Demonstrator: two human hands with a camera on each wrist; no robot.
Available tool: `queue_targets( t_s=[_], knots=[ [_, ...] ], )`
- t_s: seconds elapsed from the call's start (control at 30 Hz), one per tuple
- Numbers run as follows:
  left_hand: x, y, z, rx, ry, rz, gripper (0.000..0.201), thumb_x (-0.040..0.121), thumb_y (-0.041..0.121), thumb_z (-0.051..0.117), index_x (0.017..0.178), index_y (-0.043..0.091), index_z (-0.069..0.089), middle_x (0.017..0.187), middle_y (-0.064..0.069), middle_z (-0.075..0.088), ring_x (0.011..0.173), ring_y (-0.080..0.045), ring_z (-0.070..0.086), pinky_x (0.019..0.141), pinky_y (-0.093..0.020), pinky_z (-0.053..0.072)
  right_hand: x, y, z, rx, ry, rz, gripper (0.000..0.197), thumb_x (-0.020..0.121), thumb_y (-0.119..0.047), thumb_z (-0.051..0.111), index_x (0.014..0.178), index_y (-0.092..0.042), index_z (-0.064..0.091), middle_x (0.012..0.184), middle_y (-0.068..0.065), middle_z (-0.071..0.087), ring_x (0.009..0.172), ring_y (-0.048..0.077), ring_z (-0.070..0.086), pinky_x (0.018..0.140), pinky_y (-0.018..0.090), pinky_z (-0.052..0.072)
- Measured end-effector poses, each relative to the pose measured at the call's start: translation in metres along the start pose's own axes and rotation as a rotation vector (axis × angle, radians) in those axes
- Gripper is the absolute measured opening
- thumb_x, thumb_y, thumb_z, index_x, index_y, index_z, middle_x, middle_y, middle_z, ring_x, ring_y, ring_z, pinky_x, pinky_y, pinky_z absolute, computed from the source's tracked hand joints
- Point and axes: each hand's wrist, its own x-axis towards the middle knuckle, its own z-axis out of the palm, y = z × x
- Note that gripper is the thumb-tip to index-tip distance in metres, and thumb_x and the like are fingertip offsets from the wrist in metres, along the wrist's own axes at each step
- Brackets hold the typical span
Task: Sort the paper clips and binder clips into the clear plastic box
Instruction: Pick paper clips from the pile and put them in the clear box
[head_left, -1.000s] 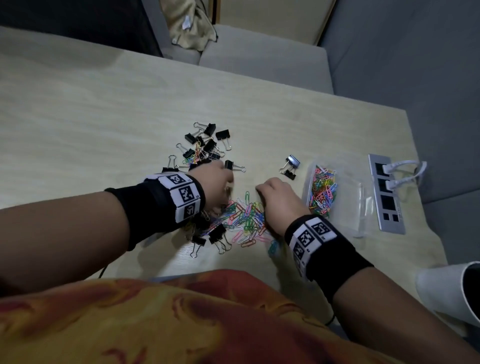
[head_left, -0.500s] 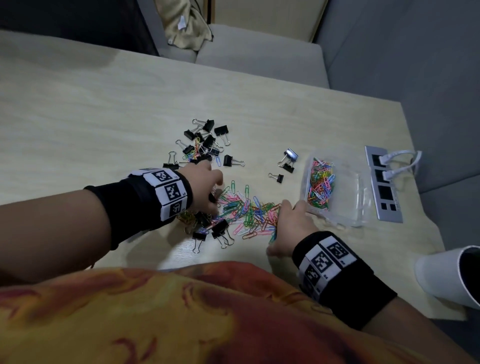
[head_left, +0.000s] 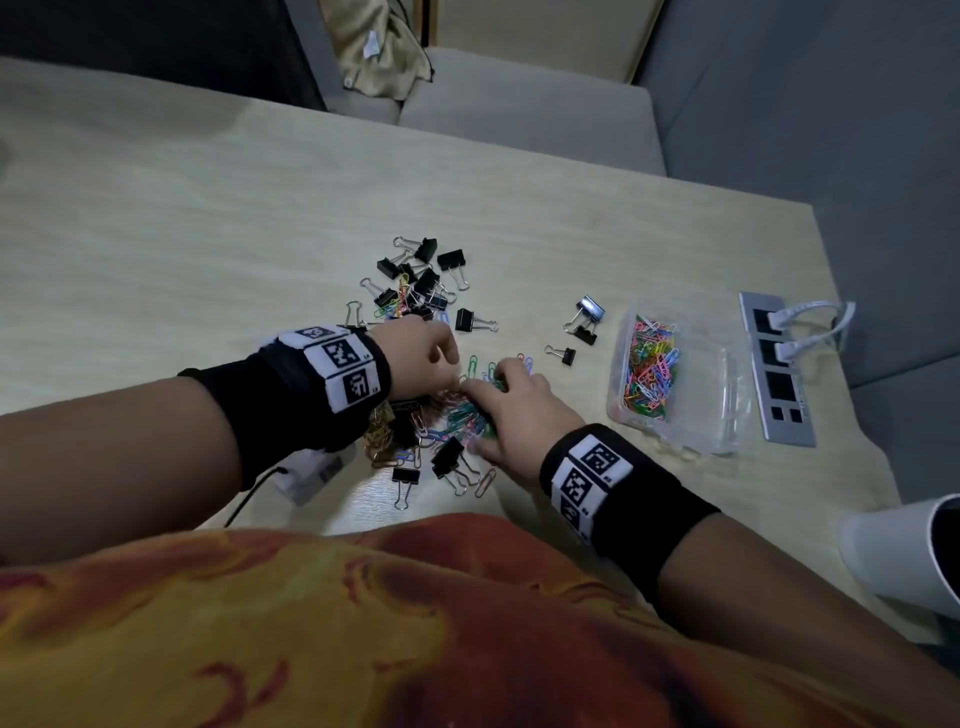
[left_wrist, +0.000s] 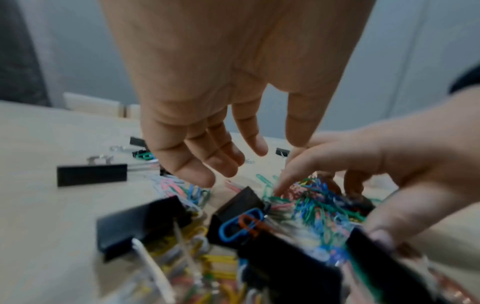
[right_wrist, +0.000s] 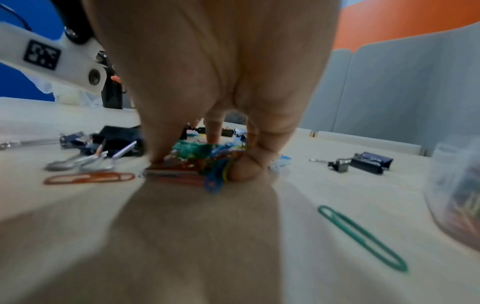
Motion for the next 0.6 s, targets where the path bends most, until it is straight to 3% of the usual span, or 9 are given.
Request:
queue_targets(
  t_s=[0.1, 0.2, 0.27, 0.37, 0.47, 0.6],
  knots=[
    [0.003, 0.004, 0.001, -0.322, -0.022, -0.114, 0.020, 0.092, 0.036, 0.053, 0.102, 0.020, 0.062, 0.091, 0.000, 0.067, 0.087, -0.018, 0.065, 0.073, -0.031, 0.056, 0.002, 0.004, 0.001, 0.017, 0.040, -0.053, 0.033, 0.092, -0.031, 0.057, 0.123, -0.025, 0.049, 0.122, 0.008, 0.038, 0.107, 0.032, 0.044, 0.083, 0.040, 0.047],
    [0.005, 0.008, 0.004, -0.805, -0.168, -0.279, 0.034, 0.099, 0.038, 0.042, 0.111, 0.010, 0.056, 0.084, -0.007, 0.059, 0.074, -0.021, 0.060, 0.075, -0.039, 0.054, 0.005, 0.011, -0.001, 0.053, 0.064, -0.049, 0.018, 0.092, -0.014, 0.050, 0.108, -0.016, 0.058, 0.111, 0.010, 0.046, 0.095, 0.034, 0.053, 0.081, 0.039, 0.047],
    [0.006, 0.011, 0.006, -0.948, -0.222, -0.333, 0.040, 0.099, 0.043, 0.037, 0.111, 0.008, 0.053, 0.084, -0.009, 0.055, 0.073, -0.023, 0.058, 0.077, -0.043, 0.053, 0.008, 0.014, -0.008, 0.092, 0.067, 0.010, 0.020, 0.089, -0.008, 0.051, 0.103, -0.016, 0.063, 0.108, 0.010, 0.050, 0.095, 0.032, 0.056, 0.079, 0.032, 0.044],
    [0.007, 0.015, 0.009, -1.057, -0.261, -0.372, 0.048, 0.098, 0.051, 0.033, 0.108, 0.009, 0.052, 0.084, -0.010, 0.055, 0.074, -0.025, 0.059, 0.069, -0.040, 0.054, 0.009, 0.015, -0.025, 0.216, 0.139, 0.100, 0.016, 0.087, -0.011, 0.058, 0.097, -0.018, 0.068, 0.101, 0.006, 0.055, 0.094, 0.022, 0.055, 0.075, 0.023, 0.035],
    [0.008, 0.019, 0.010, -1.163, -0.326, -0.385, 0.055, 0.097, 0.057, 0.027, 0.106, 0.009, 0.052, 0.077, -0.009, 0.056, 0.068, -0.024, 0.062, 0.069, -0.041, 0.055, 0.009, 0.000, -0.042, 0.405, 0.204, 0.093, 0.013, 0.084, -0.018, 0.066, 0.096, -0.023, 0.068, 0.096, 0.001, 0.053, 0.091, 0.018, 0.052, 0.075, 0.022, 0.033],
    [0.010, 0.019, 0.006, -1.281, -0.423, -0.369, 0.051, 0.094, 0.060, 0.030, 0.099, 0.017, 0.056, 0.071, -0.003, 0.063, 0.056, -0.018, 0.063, 0.063, -0.038, 0.060, 0.012, -0.023, -0.056, 0.432, 0.150, 0.029, 0.036, 0.081, -0.025, 0.069, 0.114, -0.026, 0.055, 0.108, 0.001, 0.059, 0.098, 0.017, 0.056, 0.076, 0.023, 0.036]
  ],
)
